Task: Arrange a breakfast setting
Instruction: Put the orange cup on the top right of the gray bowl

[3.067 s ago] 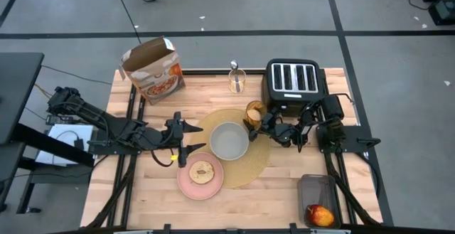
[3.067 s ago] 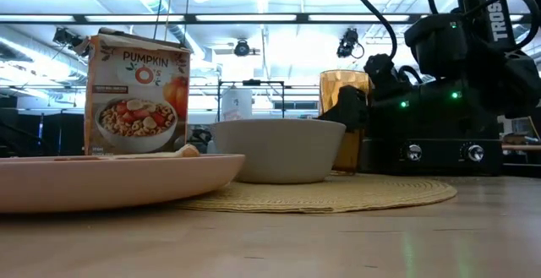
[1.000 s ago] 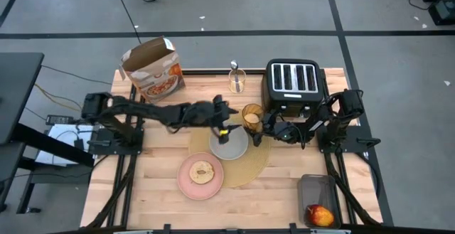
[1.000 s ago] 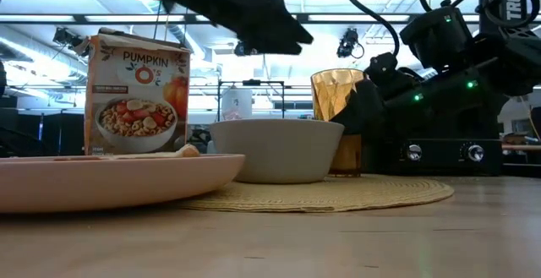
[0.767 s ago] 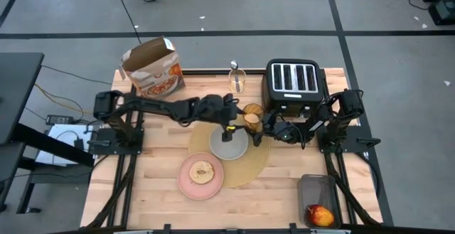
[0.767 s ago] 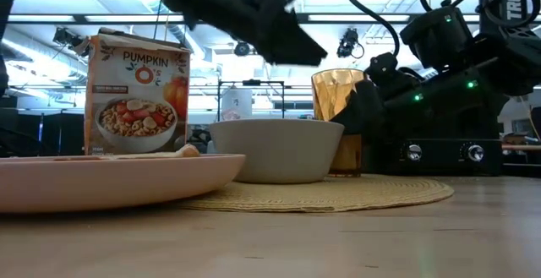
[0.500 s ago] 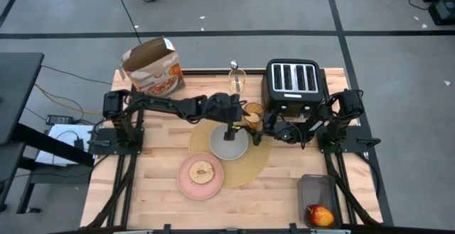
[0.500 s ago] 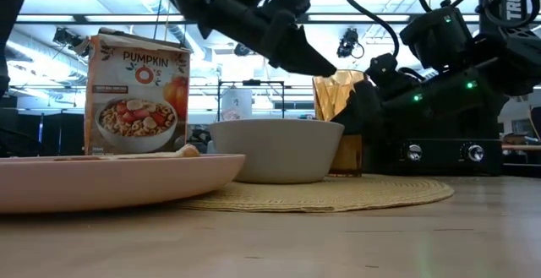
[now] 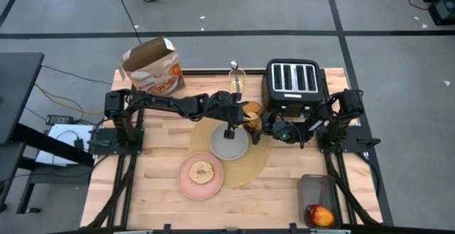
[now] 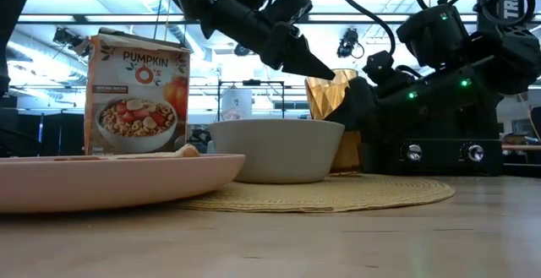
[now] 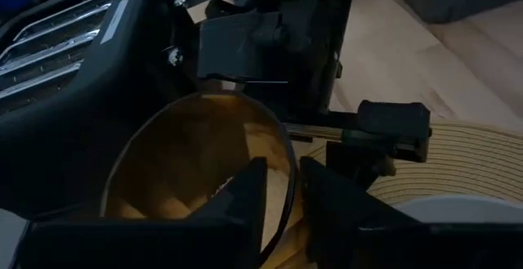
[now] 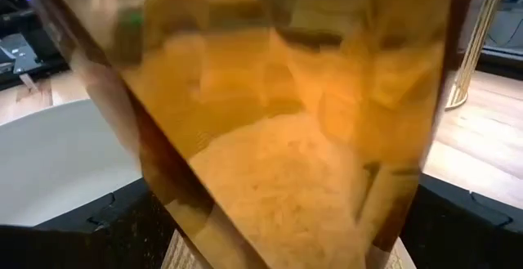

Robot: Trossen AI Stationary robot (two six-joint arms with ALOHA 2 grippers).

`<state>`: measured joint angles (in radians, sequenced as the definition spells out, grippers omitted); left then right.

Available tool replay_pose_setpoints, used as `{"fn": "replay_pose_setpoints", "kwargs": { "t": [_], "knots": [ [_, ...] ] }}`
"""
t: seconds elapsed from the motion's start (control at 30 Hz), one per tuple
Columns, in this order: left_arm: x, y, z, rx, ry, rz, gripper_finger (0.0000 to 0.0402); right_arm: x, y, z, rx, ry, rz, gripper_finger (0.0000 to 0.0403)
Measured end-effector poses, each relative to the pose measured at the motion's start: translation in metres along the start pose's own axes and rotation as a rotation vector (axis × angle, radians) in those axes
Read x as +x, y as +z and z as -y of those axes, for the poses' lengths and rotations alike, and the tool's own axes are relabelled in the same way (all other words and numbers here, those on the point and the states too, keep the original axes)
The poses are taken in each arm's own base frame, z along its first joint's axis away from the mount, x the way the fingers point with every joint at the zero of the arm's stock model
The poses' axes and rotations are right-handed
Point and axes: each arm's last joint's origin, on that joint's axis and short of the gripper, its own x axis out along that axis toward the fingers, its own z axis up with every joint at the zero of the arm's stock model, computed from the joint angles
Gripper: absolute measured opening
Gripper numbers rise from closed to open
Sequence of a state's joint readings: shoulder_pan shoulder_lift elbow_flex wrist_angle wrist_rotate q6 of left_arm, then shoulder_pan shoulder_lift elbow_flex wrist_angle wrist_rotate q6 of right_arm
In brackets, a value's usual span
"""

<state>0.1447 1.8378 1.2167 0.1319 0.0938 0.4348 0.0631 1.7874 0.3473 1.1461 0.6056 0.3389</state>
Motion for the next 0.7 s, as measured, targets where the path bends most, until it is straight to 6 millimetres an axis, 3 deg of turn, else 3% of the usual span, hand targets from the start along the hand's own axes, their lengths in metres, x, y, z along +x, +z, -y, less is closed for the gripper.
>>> {"fn": "replay_pose_setpoints", "kwargs": {
  "t": [0.17,0.47,0.7],
  "knots": [
    [0.001,0.002,0.001,0.014,0.017,0.024,0.0077,0.001,0.001,0.001,-0.014,-0.006,0.002,0.04],
    [0.002,0.003,0.004,0.012,0.031,0.016,0.0135,-0.002,-0.002,0.0,-0.032,0.008,-0.035,0.04],
    [0.002,0.005,0.007,0.016,0.029,0.023,0.016,-0.013,0.009,0.004,-0.059,0.016,-0.057,0.04]
  ]
}}
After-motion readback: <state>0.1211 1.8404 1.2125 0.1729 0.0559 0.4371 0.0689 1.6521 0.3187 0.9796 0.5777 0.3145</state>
